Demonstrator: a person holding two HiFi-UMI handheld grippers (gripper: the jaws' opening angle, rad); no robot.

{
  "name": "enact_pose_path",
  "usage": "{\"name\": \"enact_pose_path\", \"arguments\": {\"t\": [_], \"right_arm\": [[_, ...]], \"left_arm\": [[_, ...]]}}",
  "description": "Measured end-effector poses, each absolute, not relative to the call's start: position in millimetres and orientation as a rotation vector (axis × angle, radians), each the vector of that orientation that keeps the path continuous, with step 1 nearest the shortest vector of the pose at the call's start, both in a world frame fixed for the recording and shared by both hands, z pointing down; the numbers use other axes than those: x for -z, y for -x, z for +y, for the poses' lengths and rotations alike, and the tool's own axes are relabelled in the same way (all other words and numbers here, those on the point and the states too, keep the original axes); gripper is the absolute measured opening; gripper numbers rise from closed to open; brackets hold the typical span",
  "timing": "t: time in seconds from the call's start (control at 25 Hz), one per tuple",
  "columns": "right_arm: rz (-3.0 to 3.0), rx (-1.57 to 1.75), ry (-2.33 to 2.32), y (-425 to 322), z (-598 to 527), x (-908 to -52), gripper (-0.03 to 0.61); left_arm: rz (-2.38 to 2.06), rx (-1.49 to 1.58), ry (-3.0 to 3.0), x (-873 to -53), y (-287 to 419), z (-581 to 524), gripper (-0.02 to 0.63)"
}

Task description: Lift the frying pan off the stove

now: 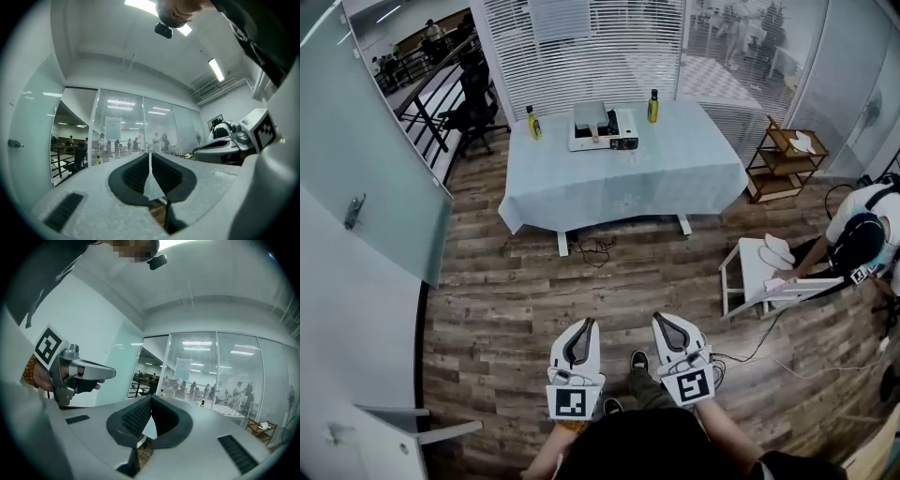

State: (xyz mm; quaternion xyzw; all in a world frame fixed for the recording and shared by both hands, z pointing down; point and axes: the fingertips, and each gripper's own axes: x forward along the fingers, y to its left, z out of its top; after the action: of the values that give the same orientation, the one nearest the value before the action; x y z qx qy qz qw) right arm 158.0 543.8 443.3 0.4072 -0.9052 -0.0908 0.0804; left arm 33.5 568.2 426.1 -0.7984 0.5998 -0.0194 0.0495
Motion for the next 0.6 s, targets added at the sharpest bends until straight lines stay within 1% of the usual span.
{"name": "enact_pose_path", "arguments": {"t": [0.28, 0.44, 0.6], "right_arm": [[-2.77, 0.285, -1.188, -175.2, 457.2, -437.0, -0.002], [-2.78, 0.272, -1.155, -189.7, 415.7, -442.8, 0.0], [-2.788, 0.283, -1.125, -196.3, 379.3, -447.6, -0.002]], "left_arm": [[1.843, 0.14, 2.386, -420.2, -52.4, 488.7, 0.029], [1.867, 0.122, 2.359, -418.2, -65.3, 455.9, 0.029], [1.892, 0.205, 2.347, -426.2, -68.7, 429.4, 0.029]]}}
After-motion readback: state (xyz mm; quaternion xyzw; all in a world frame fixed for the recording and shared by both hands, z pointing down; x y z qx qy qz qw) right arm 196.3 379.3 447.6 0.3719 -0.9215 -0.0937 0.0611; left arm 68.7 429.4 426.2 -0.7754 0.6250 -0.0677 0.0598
